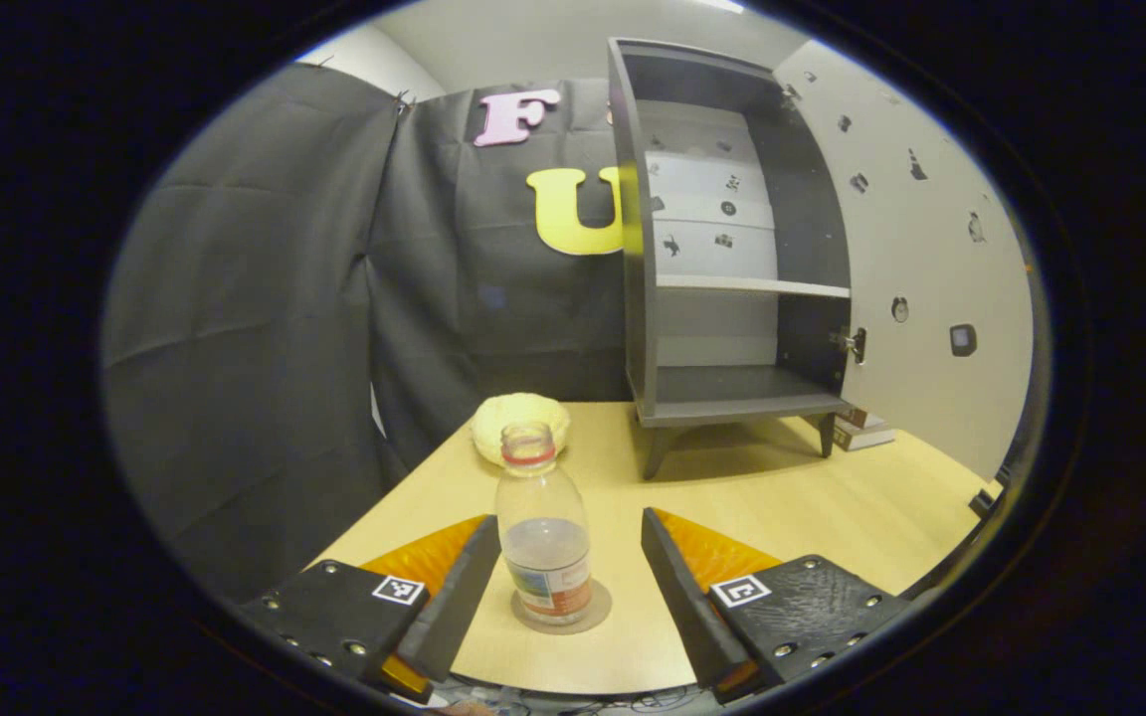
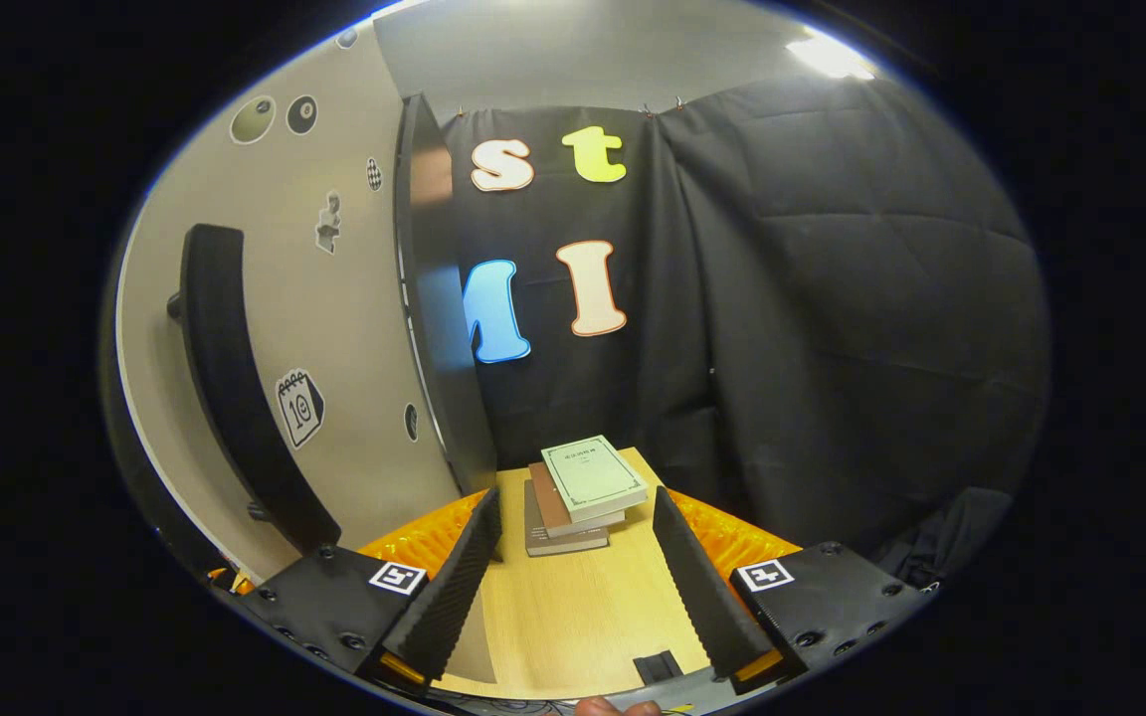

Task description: Open the cabinet door with the right hand, grasp the bottle in the cabinet with the left hand and place it on the coaster, then close the cabinet door with the right hand.

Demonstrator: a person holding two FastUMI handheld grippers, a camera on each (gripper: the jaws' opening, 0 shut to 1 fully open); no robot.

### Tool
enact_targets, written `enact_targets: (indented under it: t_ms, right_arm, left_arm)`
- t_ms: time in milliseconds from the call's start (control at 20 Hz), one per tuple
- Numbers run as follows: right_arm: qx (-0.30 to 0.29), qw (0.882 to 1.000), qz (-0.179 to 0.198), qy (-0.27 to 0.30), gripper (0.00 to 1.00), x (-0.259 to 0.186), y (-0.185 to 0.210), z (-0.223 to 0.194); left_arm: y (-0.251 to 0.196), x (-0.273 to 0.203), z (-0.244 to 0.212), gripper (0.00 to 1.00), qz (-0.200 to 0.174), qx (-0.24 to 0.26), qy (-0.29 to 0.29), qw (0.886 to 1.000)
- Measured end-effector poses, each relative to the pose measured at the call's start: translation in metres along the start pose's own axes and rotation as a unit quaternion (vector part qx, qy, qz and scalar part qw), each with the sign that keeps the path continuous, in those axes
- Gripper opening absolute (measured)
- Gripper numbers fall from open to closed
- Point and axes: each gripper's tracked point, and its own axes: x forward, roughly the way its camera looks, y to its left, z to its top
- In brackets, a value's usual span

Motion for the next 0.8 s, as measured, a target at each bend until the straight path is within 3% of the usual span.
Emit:
enact_targets:
  t_ms: [50,100,150,300,350,600,650,800]
  right_arm:
    - [0.003,1.000,0.007,-0.002,0.92,0.000,-0.001,0.005]
    - [0.005,1.000,0.015,-0.006,0.98,-0.001,-0.002,0.011]
    - [0.006,1.000,0.024,-0.009,0.92,-0.001,-0.002,0.017]
    - [-0.009,0.998,0.055,-0.020,0.92,-0.006,0.000,0.037]
    - [-0.016,0.998,0.062,-0.028,0.98,-0.010,-0.001,0.046]
    - [-0.038,0.989,0.128,-0.061,0.98,-0.025,0.015,0.079]
    - [-0.048,0.988,0.135,-0.063,0.92,-0.028,0.017,0.081]
    - [-0.054,0.983,0.163,-0.059,0.92,-0.027,0.030,0.080]
  left_arm:
    - [-0.005,-0.010,0.012,0.86,0.003,-0.001,-0.005,1.000]
    - [-0.011,-0.019,0.025,0.89,0.007,-0.002,-0.011,1.000]
    - [-0.016,-0.029,0.040,0.89,0.011,-0.002,-0.018,1.000]
    - [-0.033,-0.055,0.094,0.89,0.027,-0.005,-0.048,0.998]
    - [-0.041,-0.063,0.111,0.86,0.028,-0.011,-0.057,0.998]
    - [-0.088,-0.088,0.202,0.88,0.019,-0.022,-0.076,0.997]
    - [-0.096,-0.092,0.214,0.87,0.021,-0.016,-0.074,0.997]
    - [-0.128,-0.103,0.253,0.88,0.003,-0.029,-0.081,0.996]
